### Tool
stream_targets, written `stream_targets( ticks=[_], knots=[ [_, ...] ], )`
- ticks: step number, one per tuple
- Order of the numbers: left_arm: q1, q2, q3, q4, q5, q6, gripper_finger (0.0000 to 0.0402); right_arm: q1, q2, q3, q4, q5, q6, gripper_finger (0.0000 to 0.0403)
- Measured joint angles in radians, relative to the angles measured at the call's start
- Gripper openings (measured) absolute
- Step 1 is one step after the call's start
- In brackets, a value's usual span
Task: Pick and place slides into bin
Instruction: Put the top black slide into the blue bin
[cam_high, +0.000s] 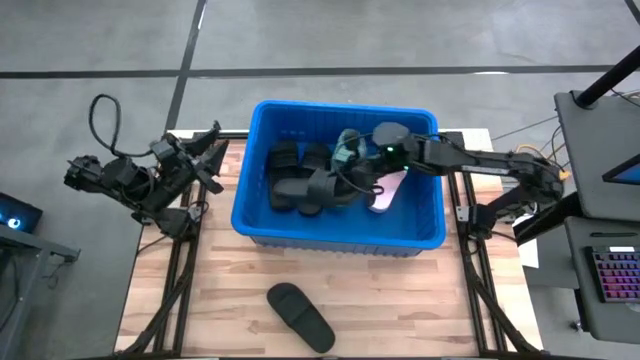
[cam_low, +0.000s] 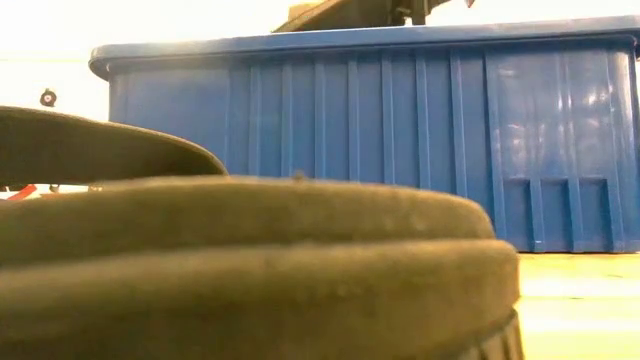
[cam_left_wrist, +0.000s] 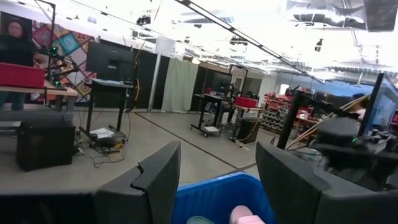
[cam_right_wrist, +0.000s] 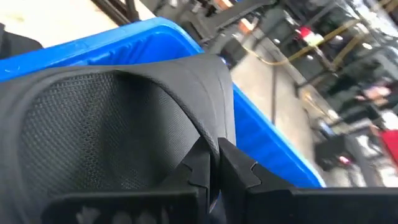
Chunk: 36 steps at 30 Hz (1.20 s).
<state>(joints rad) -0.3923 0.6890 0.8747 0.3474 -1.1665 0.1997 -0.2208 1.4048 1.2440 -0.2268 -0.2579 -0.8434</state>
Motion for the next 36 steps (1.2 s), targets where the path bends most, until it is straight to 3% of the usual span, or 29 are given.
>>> stream_targets(
  ticks=[6,15,24,36],
  knots=[
    [0.000,-0.057,0.000,-0.022,-0.003,-0.001,0.0194,-0.003,0.148,0.074,-0.002,-0.094,-0.084,0.0008],
    [0.000,-0.115,-0.003,-0.052,-0.047,-0.009,0.0194,-0.029,0.310,0.130,-0.018,-0.107,-0.218,0.0008],
    [0.000,-0.145,-0.006,-0.053,-0.047,0.015,0.0194,-0.004,0.369,0.138,-0.021,-0.182,-0.280,0.0008],
    [0.000,-0.145,-0.011,-0.052,-0.053,0.019,0.0194,0.021,0.470,0.137,0.038,-0.193,-0.267,0.0008]
  ],
)
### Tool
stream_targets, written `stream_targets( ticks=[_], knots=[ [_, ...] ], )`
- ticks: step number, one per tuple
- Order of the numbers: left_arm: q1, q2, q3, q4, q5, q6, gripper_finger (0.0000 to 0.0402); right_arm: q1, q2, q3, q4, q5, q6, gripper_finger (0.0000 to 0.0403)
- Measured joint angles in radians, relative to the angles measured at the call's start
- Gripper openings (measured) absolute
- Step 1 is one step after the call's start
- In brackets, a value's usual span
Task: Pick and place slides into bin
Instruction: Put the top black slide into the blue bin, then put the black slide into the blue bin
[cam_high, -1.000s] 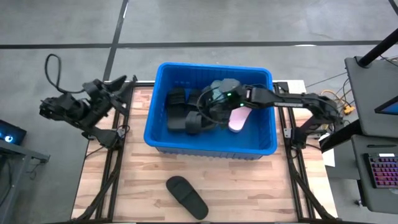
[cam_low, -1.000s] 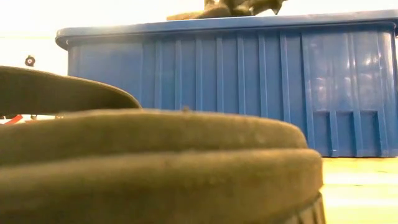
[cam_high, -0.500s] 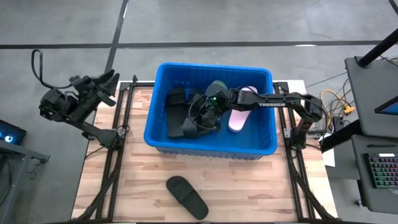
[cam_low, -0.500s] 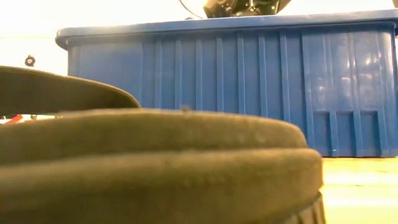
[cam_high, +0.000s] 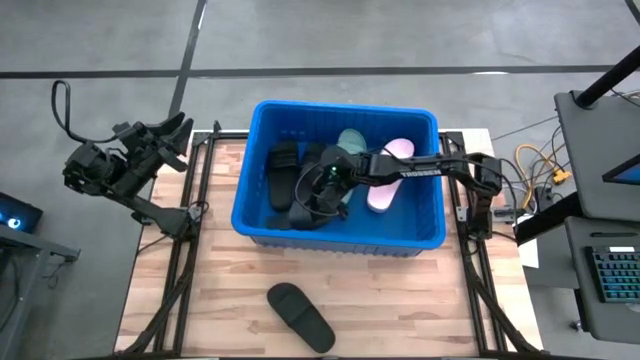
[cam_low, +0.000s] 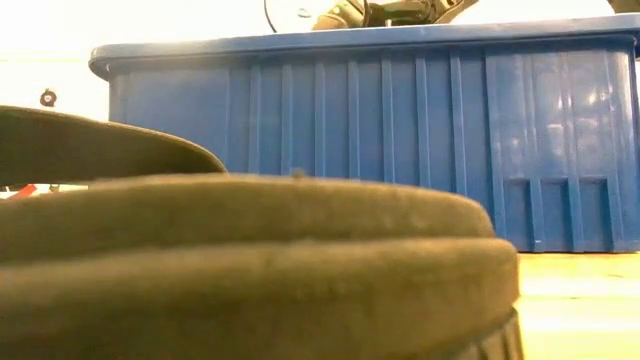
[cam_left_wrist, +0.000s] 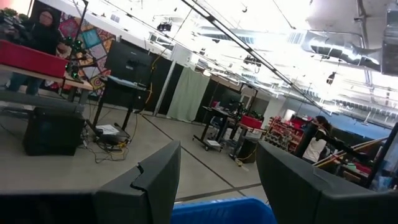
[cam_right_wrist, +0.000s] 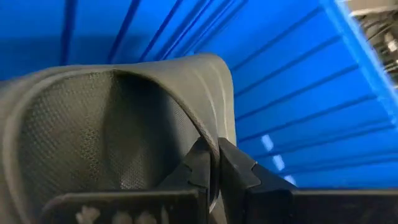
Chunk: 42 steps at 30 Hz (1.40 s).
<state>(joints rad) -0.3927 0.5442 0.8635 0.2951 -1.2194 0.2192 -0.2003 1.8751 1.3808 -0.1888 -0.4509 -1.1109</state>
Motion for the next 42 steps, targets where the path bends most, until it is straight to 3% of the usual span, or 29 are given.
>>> stream_targets(
  ticks=[14,29,32,42],
  knots=[
    [0.000,-0.005,-0.003,0.001,-0.002,-0.001,0.0194,0.030,0.050,0.002,0.065,0.004,0.077,0.0036],
    [0.000,-0.012,-0.003,0.001,-0.002,-0.002,0.0194,0.030,0.034,0.001,-0.019,0.008,0.174,0.0151],
    [0.000,-0.015,-0.003,0.001,-0.001,-0.002,0.0194,0.030,0.017,0.001,-0.069,0.068,0.164,0.0168],
    [0.000,-0.017,-0.003,0.001,-0.001,-0.002,0.0194,0.041,-0.003,0.001,-0.160,0.084,0.203,0.0178]
  ],
)
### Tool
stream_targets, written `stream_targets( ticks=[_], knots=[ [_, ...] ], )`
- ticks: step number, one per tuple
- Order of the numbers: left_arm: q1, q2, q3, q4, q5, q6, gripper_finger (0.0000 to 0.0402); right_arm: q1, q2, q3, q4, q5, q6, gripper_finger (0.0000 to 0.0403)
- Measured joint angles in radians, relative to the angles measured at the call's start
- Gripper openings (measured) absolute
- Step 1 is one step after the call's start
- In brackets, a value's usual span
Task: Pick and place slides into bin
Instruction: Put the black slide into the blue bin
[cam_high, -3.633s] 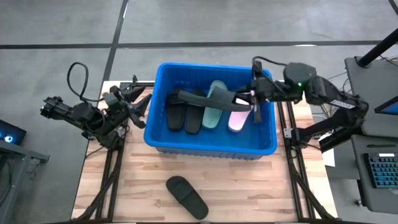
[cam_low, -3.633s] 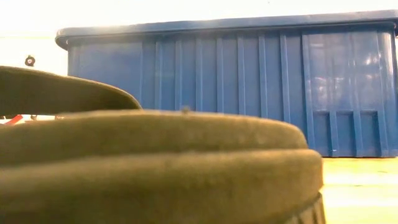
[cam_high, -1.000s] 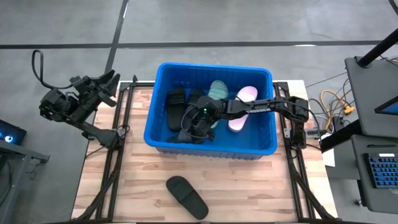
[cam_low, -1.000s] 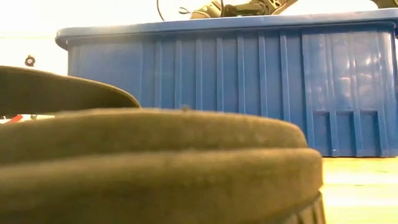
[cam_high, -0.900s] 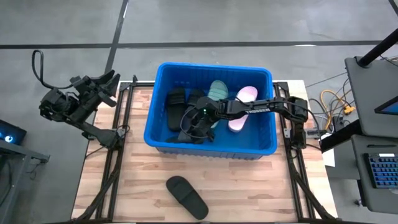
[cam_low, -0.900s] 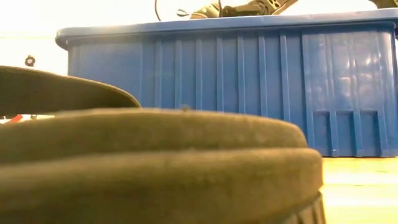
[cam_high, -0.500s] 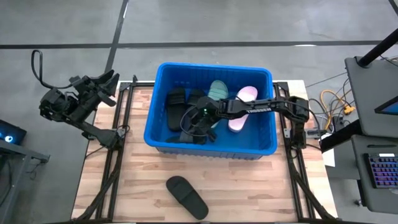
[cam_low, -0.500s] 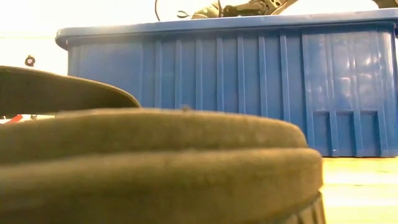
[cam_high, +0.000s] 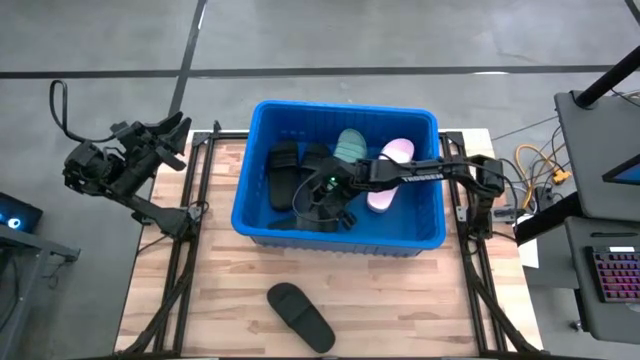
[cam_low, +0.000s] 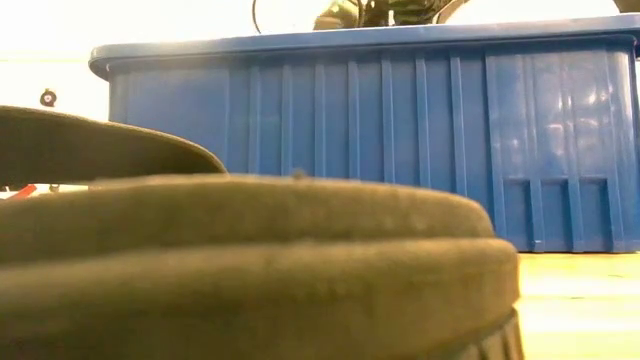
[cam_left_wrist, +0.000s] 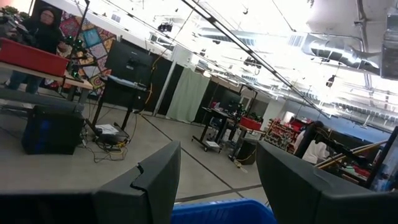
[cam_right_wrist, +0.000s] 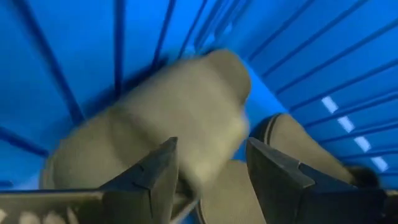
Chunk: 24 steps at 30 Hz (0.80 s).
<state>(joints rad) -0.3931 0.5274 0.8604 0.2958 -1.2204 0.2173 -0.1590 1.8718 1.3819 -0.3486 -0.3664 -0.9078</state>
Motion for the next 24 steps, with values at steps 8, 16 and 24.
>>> stream_targets(
  ticks=[8,16,24],
  knots=[
    [0.000,0.000,0.000,0.000,0.000,0.000,0.0194,0.004,-0.019,0.001,-0.001,0.001,0.011,0.0170],
    [0.000,0.000,0.000,0.000,0.000,0.000,0.0194,-0.018,-0.072,0.000,0.067,0.139,0.033,0.0158],
    [0.000,0.005,-0.001,0.001,0.002,-0.033,0.0194,-0.090,-0.254,0.000,0.221,0.195,0.073,0.0145]
  ],
)
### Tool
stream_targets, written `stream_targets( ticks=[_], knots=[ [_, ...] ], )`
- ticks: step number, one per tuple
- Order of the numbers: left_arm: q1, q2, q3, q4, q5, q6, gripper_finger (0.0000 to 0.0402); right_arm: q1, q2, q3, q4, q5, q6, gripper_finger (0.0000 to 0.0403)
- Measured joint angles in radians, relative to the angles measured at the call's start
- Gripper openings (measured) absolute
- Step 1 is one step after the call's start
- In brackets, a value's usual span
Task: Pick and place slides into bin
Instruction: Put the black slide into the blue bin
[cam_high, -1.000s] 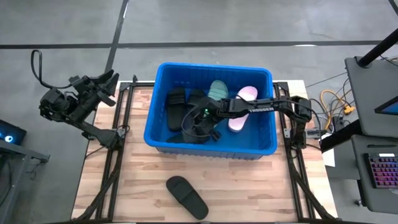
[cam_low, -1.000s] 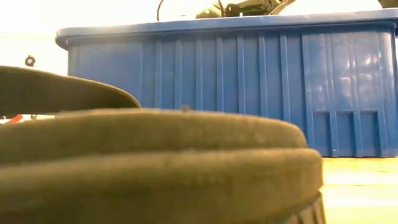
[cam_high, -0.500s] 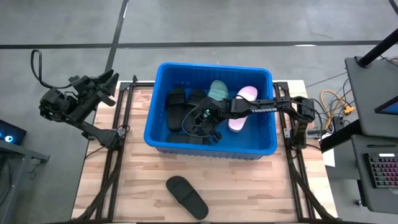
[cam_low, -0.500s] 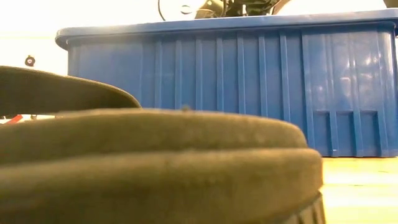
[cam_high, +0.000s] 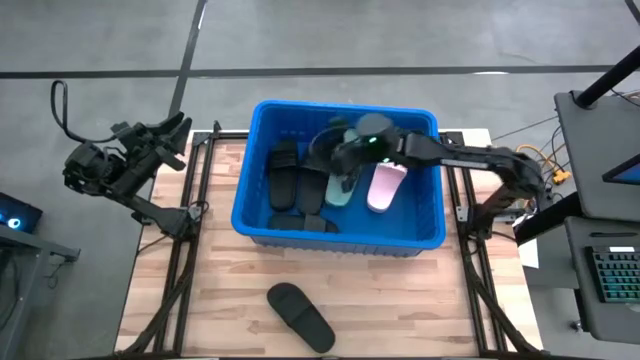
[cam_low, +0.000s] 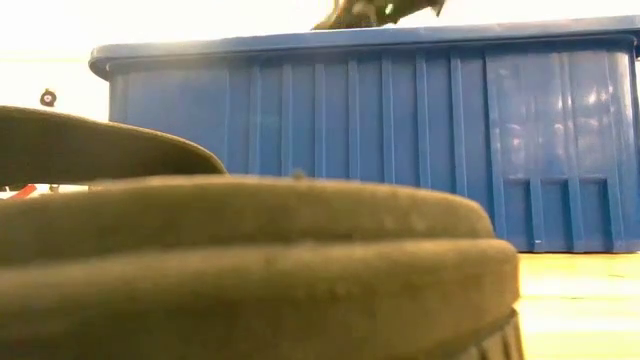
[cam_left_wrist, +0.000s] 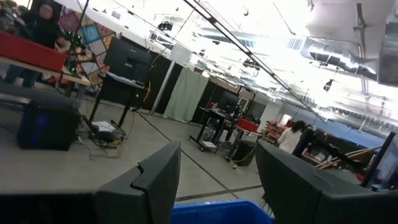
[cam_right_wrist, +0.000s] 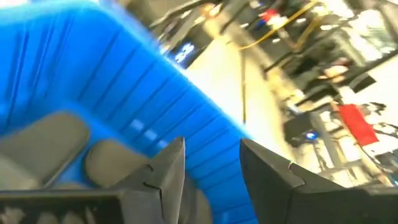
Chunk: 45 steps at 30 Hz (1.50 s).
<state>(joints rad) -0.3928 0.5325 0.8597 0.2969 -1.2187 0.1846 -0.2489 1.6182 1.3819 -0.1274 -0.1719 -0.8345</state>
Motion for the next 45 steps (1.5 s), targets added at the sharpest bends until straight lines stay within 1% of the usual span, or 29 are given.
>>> stream_targets(
  ticks=[4,10,13,16,20,25,27,31,35,39,41,45],
  knots=[
    [0.000,0.004,0.000,-0.001,0.000,-0.018,0.0194,-0.010,-0.117,0.000,0.025,-0.001,0.145,0.0143],
    [0.000,0.021,0.000,-0.002,0.002,-0.013,0.0194,-0.006,-0.262,0.001,0.050,-0.011,0.534,0.0145],
    [0.000,0.034,0.000,-0.002,0.003,-0.013,0.0194,0.011,-0.306,0.001,0.041,-0.016,0.667,0.0144],
    [0.000,0.049,0.000,-0.004,0.003,-0.013,0.0194,0.051,-0.332,0.001,0.012,-0.018,0.709,0.0148],
    [0.000,0.067,0.000,-0.004,0.003,-0.013,0.0194,0.125,-0.348,0.001,-0.041,0.000,0.723,0.0164],
    [0.000,0.080,0.000,-0.004,0.003,-0.012,0.0194,0.246,-0.356,0.001,-0.093,0.135,0.724,0.0197],
    [0.000,0.081,0.000,-0.004,0.004,-0.014,0.0194,0.297,-0.355,0.000,-0.114,0.169,0.723,0.0210],
    [0.000,0.081,-0.001,-0.004,0.047,-0.014,0.0194,0.385,-0.328,0.001,-0.130,0.190,0.719,0.0226],
    [0.000,0.080,-0.001,-0.036,0.113,-0.021,0.0194,0.478,-0.256,0.001,-0.137,0.308,0.752,0.0228],
    [0.000,0.073,-0.002,-0.098,0.169,-0.022,0.0194,0.573,-0.141,0.015,-0.085,0.380,0.757,0.0228],
    [0.000,0.065,-0.002,-0.124,0.181,-0.022,0.0194,0.617,-0.071,0.051,-0.054,0.418,0.756,0.0228],
    [0.000,0.045,-0.002,-0.172,0.190,-0.024,0.0194,0.680,0.071,0.166,-0.065,0.484,0.756,0.0228]
  ],
)
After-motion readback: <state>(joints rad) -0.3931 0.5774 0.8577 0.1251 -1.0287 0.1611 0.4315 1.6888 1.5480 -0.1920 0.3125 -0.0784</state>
